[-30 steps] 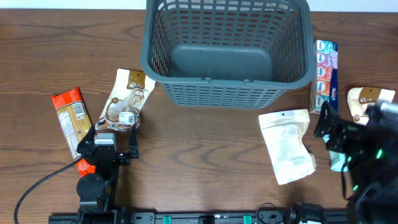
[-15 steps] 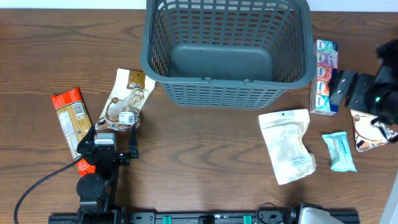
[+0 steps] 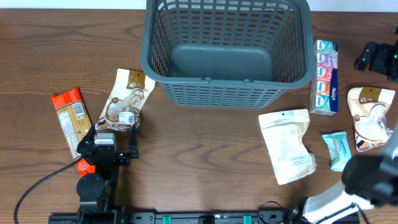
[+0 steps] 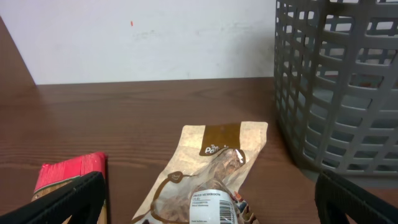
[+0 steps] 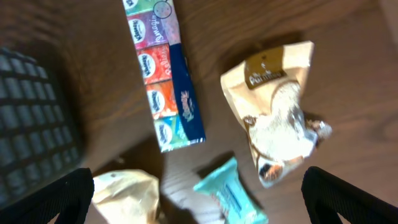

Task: Pack container
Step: 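Move the right gripper to the Kleenex tissue-pack strip, then grasp the Kleenex tissue-pack strip with the right gripper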

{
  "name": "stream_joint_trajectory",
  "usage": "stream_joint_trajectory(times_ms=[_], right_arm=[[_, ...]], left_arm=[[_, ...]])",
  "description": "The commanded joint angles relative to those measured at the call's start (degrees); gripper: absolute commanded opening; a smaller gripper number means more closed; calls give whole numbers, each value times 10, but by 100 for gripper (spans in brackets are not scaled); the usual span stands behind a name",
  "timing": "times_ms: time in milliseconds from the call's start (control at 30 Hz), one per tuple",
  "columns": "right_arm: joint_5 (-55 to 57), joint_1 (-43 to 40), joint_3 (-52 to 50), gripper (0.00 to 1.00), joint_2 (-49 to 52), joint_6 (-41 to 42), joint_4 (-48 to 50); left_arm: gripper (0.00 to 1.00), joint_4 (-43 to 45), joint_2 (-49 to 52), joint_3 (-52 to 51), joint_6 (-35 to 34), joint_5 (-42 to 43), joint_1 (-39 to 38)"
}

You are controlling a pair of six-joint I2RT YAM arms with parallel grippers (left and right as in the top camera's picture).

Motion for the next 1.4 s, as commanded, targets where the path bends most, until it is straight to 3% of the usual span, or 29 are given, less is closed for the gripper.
stream_joint_trajectory(times_ms=[0,700,967,1367], right_arm=[[-7,-2,42,99,47,-37,1],[-11,69,52,99,291,-72,106],[-2,94,52,99,327,-69,115],[17,67,53,99,326,-69,102]], left_arm=[[99,-23,0,-8,-3,-3,-1],[99,-23,0,-8,-3,-3,-1],[99,-23,0,-8,-3,-3,-1],[99,-23,0,-8,-3,-3,-1]])
